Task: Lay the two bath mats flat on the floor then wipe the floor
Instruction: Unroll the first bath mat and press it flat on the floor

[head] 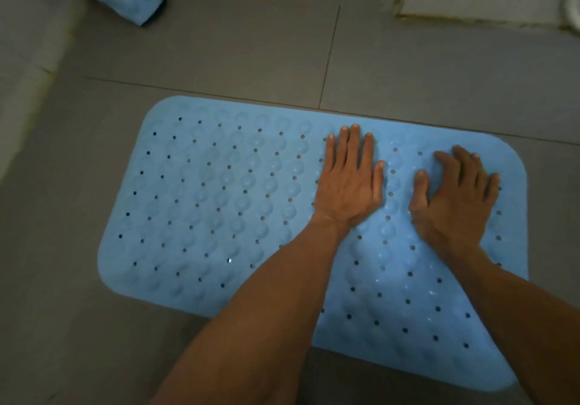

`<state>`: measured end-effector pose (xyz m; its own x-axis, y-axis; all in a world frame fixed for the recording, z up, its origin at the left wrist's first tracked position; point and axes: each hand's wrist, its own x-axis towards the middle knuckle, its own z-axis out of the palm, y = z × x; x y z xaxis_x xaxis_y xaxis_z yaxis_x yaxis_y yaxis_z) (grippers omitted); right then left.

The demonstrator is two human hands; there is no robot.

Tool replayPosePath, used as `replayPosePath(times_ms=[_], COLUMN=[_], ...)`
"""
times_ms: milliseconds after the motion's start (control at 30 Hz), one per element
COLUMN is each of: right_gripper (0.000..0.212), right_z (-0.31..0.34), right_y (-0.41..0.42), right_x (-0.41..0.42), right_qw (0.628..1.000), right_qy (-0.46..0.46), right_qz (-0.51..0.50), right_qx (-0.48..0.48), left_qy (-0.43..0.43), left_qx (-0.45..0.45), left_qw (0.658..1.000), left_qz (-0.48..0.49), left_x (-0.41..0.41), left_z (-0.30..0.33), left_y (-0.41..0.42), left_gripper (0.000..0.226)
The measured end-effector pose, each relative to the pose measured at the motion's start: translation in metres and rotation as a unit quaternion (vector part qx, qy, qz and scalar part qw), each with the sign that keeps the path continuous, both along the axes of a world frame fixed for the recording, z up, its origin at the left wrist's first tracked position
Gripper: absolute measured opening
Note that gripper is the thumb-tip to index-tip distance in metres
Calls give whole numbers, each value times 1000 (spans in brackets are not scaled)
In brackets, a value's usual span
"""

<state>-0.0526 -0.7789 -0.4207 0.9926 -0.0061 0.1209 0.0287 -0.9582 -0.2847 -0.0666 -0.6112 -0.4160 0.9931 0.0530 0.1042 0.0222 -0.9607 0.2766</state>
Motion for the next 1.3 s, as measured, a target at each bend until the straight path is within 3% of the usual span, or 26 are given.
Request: replayPosePath(times_ms=[233, 400, 567, 800, 1000, 1300], right_gripper=[52, 62, 55, 57, 63, 71], right_z=[1, 11, 4, -2, -3, 1], right_y=[2, 37, 113, 102, 103, 104], right_x=[0, -52, -142, -141, -140, -135], right_qw=[1000, 999, 1000, 1000, 999, 995], right_qy=[5, 10, 17, 20, 6, 73], right_qz=[12, -49, 11, -1, 28, 38], right_qx=[-5, -7, 9, 6, -15, -59], left_qy=[-74, -81, -38, 22, 29, 67], left_qx=[-153, -75, -53, 17, -8, 32], left_qw=[985, 994, 997, 999, 998, 997], left_qz=[-16, 17, 45, 29, 59, 23], left_x=[-28, -109, -142, -149, -144, -138], left_z=[5, -9, -7, -11, -6, -2], left_y=[26, 101, 114, 113, 111, 109], left_gripper=[67, 48, 49, 62, 72, 74])
